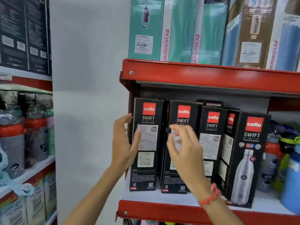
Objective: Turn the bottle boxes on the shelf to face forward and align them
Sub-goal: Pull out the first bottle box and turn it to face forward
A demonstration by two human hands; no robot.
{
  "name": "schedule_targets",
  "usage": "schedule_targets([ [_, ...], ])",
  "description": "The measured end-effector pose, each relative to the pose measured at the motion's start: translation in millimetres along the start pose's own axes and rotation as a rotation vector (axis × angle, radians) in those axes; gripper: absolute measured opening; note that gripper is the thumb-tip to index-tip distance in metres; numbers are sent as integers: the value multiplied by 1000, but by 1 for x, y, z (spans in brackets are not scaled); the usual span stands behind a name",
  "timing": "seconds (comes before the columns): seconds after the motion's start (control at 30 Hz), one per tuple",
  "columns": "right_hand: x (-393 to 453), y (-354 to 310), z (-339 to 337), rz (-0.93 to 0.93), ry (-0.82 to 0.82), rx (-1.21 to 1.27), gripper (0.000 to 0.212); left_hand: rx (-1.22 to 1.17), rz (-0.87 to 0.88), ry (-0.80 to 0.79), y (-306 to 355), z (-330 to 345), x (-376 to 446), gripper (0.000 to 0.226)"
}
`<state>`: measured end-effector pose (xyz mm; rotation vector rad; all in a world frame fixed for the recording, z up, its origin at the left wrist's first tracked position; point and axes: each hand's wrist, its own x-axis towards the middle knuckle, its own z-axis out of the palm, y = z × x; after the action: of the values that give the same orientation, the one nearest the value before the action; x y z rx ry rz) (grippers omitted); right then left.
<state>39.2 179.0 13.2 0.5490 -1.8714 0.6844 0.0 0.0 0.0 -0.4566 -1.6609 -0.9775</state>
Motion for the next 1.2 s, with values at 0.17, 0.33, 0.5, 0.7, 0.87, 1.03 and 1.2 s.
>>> schedule_targets([
  [0.17, -26, -1, 43, 272, -272, 31, 48, -311, -513, -333, -32, 5, -3, 71],
  [0.33, -25, -9, 61, 365, -344, -14, 65, -373, -660, -441, -57, 7, 9, 103],
  [0.5, -29, -21, 64, 463, -383, 69, 89, -338, -606, -371, -50, -9, 8, 97],
  [0.7, -58, -41, 48, 459, -296, 66, 121, -328, -460, -242, -11, -28, -18, 100],
  [0.87, -55, -52, 18, 348, -172, 90, 122, -379, -419, -166, 32, -41, -21, 101],
  [1.03, -44, -43, -14, 341, -228, 308, 124, -387, -378, -307, 65, -58, -17, 100],
  [1.2, -27, -14, -31, 308, -483, 552, 99, -366, -380, -374, 72, -76, -19, 81],
])
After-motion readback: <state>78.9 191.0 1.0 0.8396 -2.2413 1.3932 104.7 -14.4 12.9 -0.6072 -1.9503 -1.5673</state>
